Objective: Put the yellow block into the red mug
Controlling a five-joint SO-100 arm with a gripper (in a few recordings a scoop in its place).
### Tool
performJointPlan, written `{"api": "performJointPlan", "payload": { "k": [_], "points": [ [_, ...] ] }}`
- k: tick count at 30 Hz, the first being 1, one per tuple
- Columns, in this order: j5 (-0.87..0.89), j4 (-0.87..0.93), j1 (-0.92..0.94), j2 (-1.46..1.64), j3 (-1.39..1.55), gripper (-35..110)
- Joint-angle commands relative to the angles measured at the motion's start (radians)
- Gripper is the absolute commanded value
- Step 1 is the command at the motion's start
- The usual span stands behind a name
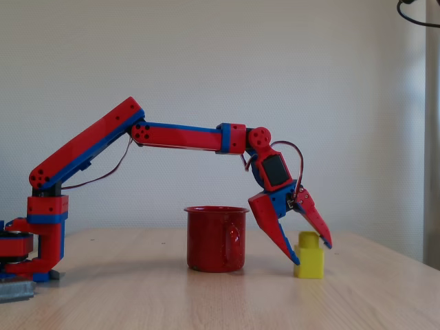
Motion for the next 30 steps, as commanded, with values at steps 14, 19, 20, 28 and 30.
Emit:
{"api": "performJointPlan", "payload": {
  "k": [14, 19, 20, 28, 30],
  "points": [
    [0.031, 0.006, 0.000, 0.100, -0.081, 37],
    [0.008, 0.066, 0.012, 0.132, -0.081, 41],
    [0.008, 0.089, 0.014, 0.141, -0.078, 41],
    [0.034, 0.184, 0.025, 0.190, -0.041, 43],
    [0.044, 0.176, 0.021, 0.207, -0.025, 44]
  ]
}}
